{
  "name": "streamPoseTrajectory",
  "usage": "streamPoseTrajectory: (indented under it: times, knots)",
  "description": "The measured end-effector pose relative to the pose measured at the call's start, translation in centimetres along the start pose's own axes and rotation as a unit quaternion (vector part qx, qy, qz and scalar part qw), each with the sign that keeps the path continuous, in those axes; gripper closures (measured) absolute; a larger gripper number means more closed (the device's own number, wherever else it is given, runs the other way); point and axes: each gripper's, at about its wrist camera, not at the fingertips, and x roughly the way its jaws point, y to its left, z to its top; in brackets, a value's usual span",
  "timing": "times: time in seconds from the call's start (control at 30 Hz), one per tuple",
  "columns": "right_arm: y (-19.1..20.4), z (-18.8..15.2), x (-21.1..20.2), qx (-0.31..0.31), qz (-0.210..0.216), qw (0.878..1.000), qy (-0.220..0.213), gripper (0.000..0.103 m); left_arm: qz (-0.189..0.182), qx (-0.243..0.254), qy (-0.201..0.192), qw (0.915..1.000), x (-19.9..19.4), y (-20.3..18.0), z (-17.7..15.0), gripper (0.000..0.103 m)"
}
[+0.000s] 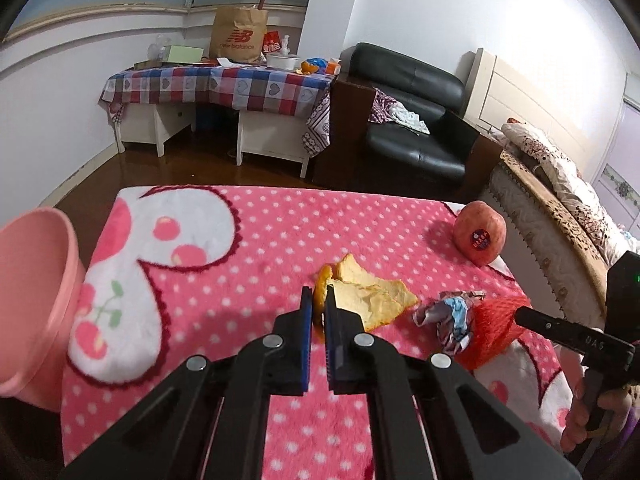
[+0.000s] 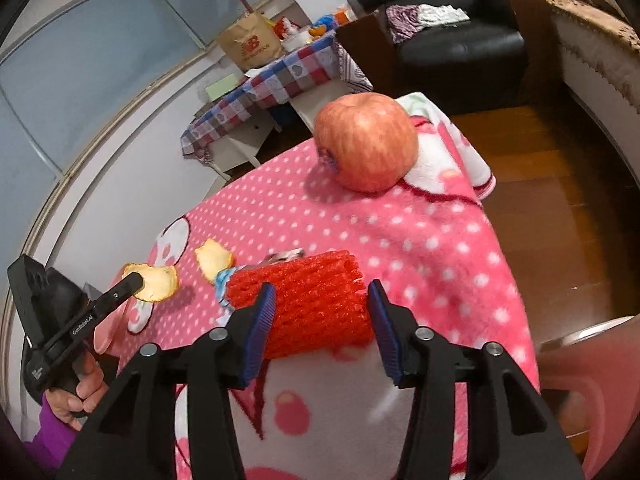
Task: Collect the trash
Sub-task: 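Grasp the orange peel with the left tool while the right tool grasps the red foam net, then carry both items over the pink bin and open both tools to drop them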
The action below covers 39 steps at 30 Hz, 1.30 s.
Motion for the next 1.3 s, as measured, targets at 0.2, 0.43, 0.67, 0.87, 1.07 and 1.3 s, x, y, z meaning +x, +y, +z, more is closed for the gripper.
streamPoseTrajectory:
  times: [0.2, 0.43, 0.67, 0.87, 1.07, 1.3]
  knots:
    - [1.6, -1.1, -1.7, -0.022, 0.012, 1.0, -0.01, 0.094, -0.003, -0.007, -0.006, 0.9999, -1.5, 0.6, -0.6, 0.098]
    - [4.9, -0.8, -4.3, -0.053, 0.042, 0.997, -0.043, 0.095, -0.002, -0.014, -0.021, 0.9997, -3.7, 1.3, -1.1, 0.098]
    - [9.6, 0.0, -4.8, -0.095, 0.08, 0.991, -0.057, 0.095, 0.016, -0.025, -0.045, 0.9985, -6.4, 3.0, -1.4, 0.098]
    - [14.5, 0.4, -2.4, -0.133, 0.112, 0.984, -0.038, 0.095, 0.05, -0.046, -0.061, 0.9958, -8.7, 5.7, -1.9, 0.098]
    - [20.3, 0.7, 0.6, -0.169, 0.151, 0.974, -0.017, 0.095, 0.093, -0.068, -0.082, 0.9899, -11.2, 9.4, -1.9, 0.098]
    - [28.7, 0.5, 4.0, -0.221, 0.189, 0.957, 0.001, 0.095, 0.166, -0.085, -0.117, 0.9755, -15.0, 15.5, -0.9, 0.098]
